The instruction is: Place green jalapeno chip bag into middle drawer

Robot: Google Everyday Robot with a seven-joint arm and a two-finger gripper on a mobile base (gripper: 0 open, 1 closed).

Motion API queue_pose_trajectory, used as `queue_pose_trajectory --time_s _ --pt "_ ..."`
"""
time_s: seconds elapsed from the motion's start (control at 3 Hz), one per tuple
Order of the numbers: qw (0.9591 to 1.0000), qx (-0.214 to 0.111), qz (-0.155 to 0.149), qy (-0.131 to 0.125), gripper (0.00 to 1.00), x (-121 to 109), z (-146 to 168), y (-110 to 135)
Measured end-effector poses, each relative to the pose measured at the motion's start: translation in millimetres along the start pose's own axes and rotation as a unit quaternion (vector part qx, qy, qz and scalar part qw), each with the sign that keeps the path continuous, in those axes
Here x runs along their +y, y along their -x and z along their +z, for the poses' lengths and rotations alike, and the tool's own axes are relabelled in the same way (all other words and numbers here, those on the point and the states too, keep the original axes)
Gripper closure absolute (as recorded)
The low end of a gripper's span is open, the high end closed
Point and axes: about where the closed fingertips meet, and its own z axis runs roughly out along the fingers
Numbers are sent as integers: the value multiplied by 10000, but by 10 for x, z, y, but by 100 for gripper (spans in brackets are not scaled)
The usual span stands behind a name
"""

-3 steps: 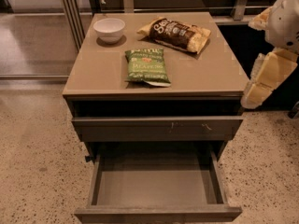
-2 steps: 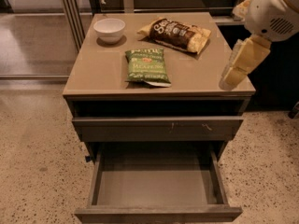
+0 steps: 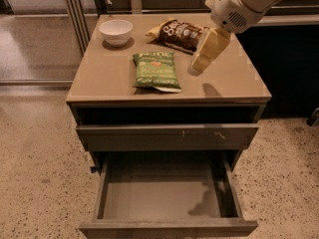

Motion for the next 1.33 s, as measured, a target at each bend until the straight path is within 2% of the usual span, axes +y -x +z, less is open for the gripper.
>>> queue_pose_trajectory --time_s 0.67,1.0,1.33 --pt "9999 57 -55 -93 0 10 76 -38" --pt "9997 -38 -131 -183 0 -3 355 -73" --pt "9994 -273 -152 -142 0 -78 713 -7"
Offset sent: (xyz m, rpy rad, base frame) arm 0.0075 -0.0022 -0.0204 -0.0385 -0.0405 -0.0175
